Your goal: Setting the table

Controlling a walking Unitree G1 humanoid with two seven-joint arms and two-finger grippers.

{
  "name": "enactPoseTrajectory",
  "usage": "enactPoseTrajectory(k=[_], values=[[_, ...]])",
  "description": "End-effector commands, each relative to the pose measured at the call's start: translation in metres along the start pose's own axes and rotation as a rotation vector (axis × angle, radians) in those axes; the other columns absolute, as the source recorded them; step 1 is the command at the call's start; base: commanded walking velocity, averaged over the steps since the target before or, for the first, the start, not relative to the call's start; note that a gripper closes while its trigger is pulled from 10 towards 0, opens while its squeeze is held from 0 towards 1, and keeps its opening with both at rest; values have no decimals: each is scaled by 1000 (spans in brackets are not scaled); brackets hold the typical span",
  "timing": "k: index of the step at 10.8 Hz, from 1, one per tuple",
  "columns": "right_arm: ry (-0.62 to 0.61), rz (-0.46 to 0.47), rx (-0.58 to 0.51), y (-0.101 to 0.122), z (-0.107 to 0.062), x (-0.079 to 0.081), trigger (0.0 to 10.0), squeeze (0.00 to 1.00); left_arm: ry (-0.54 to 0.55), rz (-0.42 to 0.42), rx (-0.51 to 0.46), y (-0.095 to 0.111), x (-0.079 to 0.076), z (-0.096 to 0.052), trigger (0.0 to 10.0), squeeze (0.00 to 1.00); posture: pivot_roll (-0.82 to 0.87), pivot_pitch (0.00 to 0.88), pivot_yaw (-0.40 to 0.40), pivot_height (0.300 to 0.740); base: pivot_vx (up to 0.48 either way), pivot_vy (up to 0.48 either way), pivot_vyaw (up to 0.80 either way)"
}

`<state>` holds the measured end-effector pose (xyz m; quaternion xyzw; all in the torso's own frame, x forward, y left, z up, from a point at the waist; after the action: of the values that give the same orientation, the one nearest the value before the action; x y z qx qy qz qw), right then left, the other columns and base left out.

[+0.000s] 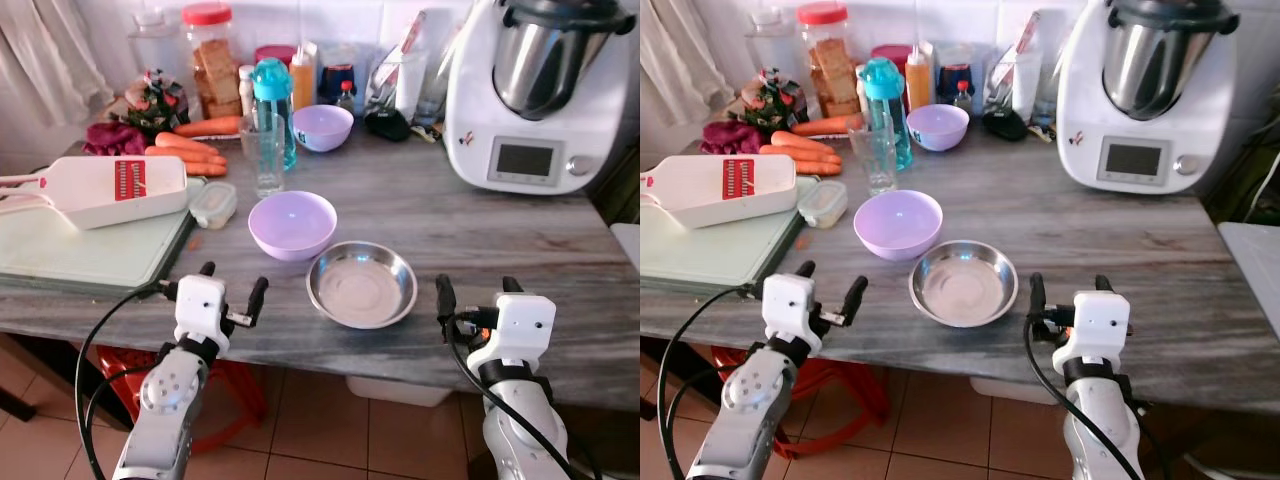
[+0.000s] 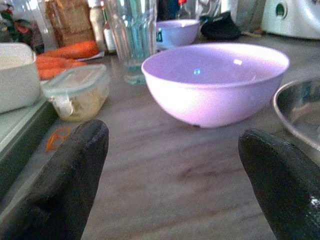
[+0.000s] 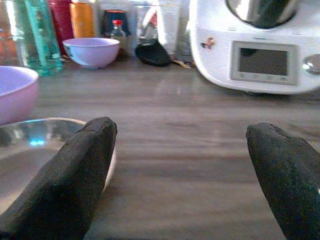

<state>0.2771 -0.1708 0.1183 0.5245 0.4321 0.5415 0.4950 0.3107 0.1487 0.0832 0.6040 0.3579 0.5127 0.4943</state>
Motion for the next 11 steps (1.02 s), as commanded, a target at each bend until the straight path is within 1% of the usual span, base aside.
enactPoseTrajectory(k=[1, 5, 11], values=[[0, -2, 0, -1, 1, 1, 10000, 0, 16, 12, 22, -3, 3, -1, 10000, 0, -43, 0, 28, 740, 0, 0, 0], [1, 2, 5, -4, 2, 2, 10000, 0, 24, 18, 29, -2, 5, 0, 10000, 0, -42, 0, 31, 740, -301, 0, 0], [-6, -2, -2, -2, 4, -1, 10000, 0, 18, 25, 30, 0, 5, 2, 10000, 0, -45, 0, 34, 740, -336, 0, 0]])
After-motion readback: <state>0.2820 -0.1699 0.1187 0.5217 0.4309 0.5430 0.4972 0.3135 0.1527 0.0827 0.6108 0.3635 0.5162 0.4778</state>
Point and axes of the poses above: a point about 5 cm out from each wrist's last joint towards the gripper, its own z axis pointing out of the wrist towards the gripper, its own y axis along the axis of the wrist's last joint, x = y × z, the point moved 4 cm from there along z, pointing out of the wrist towards the gripper, and after that the axes turned 10 degrees about z, right-handed, at the moved point
